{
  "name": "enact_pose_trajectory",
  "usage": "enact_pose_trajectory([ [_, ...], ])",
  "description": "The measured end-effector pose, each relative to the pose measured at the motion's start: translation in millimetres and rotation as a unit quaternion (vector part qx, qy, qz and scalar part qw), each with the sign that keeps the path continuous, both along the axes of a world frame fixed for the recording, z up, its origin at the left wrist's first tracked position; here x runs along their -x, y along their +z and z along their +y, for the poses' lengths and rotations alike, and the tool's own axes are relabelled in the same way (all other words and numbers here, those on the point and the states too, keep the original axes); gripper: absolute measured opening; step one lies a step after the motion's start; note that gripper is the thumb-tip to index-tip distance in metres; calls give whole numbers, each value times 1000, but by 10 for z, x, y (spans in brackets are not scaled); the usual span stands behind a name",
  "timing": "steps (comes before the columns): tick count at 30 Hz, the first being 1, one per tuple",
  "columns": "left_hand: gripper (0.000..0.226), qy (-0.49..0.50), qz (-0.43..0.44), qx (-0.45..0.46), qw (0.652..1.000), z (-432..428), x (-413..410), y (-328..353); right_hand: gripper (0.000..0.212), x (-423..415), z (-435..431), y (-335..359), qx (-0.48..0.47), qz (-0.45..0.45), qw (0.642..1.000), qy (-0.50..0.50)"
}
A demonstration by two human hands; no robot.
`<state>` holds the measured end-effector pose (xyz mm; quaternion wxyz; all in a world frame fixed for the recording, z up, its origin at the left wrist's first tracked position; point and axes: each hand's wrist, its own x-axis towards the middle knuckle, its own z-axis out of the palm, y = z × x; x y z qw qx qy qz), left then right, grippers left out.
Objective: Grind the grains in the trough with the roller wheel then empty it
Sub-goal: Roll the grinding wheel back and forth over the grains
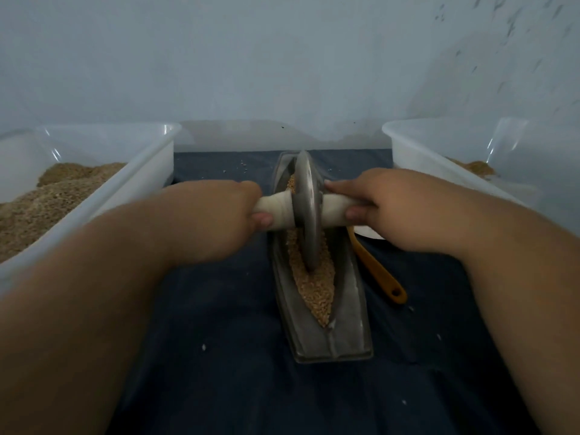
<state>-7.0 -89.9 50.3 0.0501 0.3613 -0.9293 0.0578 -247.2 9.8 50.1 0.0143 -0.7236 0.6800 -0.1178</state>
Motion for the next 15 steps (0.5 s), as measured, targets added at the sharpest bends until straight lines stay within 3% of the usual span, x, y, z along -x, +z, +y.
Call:
enact_pose_trajectory([
  [2,33,11,47,127,991,-120,107,-135,48,22,-154,-121,72,9,997,-36],
  [4,37,40,72,181,980,-197,202,-242,48,12,-273,-204,141,56,986,-61],
  [10,44,58,101,176,977,-272,213,-357,47,4,-364,-270,201,84,975,-49],
  [15,44,31,48,94,994,-163,97,-168,48,-65,-109,-47,114,64,991,-34],
])
